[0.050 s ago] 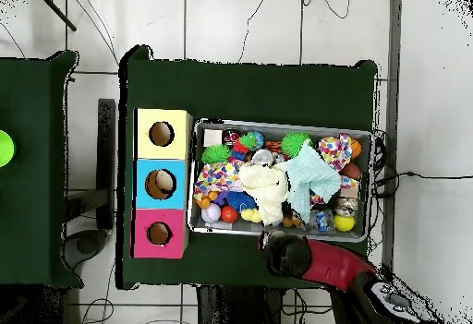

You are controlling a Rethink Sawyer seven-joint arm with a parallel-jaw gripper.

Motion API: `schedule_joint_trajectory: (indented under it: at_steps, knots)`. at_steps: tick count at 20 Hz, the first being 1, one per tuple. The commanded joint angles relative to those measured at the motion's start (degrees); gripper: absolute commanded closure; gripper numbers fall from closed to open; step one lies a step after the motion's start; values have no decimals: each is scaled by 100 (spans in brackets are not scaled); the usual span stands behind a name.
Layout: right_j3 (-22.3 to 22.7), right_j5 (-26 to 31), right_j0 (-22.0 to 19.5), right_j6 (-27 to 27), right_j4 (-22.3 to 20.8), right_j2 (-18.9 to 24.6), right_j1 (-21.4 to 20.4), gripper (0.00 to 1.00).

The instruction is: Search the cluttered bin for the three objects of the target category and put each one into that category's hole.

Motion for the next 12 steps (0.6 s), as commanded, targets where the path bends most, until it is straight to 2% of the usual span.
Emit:
schedule_joint_trajectory:
  at_steps: [1, 5, 12]
  knots:
    - [-973, 456, -253, -210, -185, 610, -183, 0]
    - [-940, 838, -279, -322, -201, 631, -372, 0]
    - [-804, 1610, -334, -585, -176, 717, -953, 0]
